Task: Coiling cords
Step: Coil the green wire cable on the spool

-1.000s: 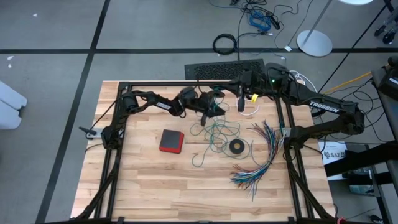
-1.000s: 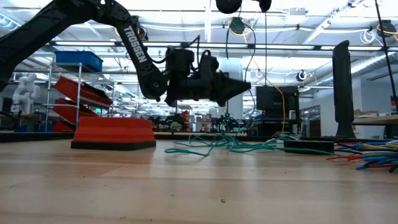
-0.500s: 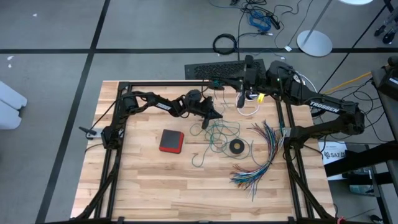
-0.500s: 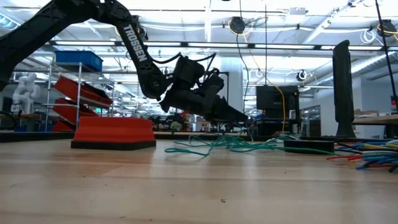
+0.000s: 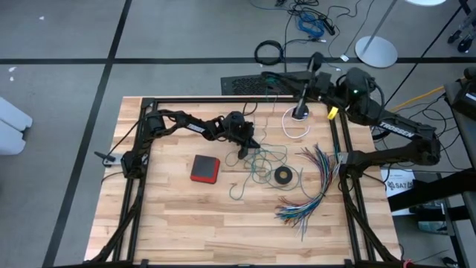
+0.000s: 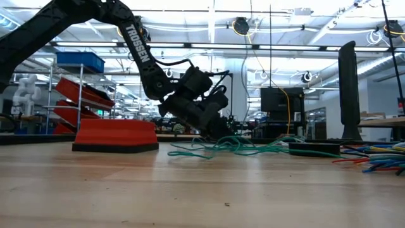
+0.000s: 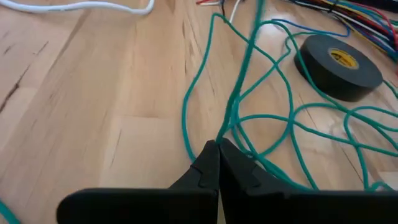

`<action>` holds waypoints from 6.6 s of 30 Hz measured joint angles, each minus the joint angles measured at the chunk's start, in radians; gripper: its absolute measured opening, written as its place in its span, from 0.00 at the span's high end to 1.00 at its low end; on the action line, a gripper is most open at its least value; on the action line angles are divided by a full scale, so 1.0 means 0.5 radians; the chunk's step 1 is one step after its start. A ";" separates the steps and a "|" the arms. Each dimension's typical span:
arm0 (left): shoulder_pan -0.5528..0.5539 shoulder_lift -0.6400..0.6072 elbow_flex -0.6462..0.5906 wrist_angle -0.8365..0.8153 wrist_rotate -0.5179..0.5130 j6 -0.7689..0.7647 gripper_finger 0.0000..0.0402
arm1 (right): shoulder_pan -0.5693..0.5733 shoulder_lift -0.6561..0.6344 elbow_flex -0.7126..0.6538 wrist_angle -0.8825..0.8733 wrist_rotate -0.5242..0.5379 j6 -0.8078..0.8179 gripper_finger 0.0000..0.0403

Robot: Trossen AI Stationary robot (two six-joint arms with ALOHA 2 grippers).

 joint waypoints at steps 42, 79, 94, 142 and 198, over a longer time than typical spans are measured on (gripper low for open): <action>0.566 -0.776 -0.003 -1.306 0.573 0.550 0.33 | -0.001 -0.126 0.000 -0.458 -0.057 -0.023 1.00; -0.084 -0.760 -0.004 0.397 -0.607 -0.059 0.33 | 0.075 0.125 -0.002 -0.309 -0.108 -0.009 1.00; 0.091 -0.879 -0.027 0.250 0.114 -0.303 0.33 | 0.075 0.124 -0.002 -0.346 -0.107 -0.099 1.00; 0.019 -0.819 -0.027 0.044 -0.073 0.148 0.93 | 0.082 0.130 -0.002 -0.448 -0.212 -0.023 1.00; -0.096 -0.703 -0.027 0.315 0.080 -0.329 0.60 | 0.082 0.130 -0.001 -0.535 -0.072 -0.117 1.00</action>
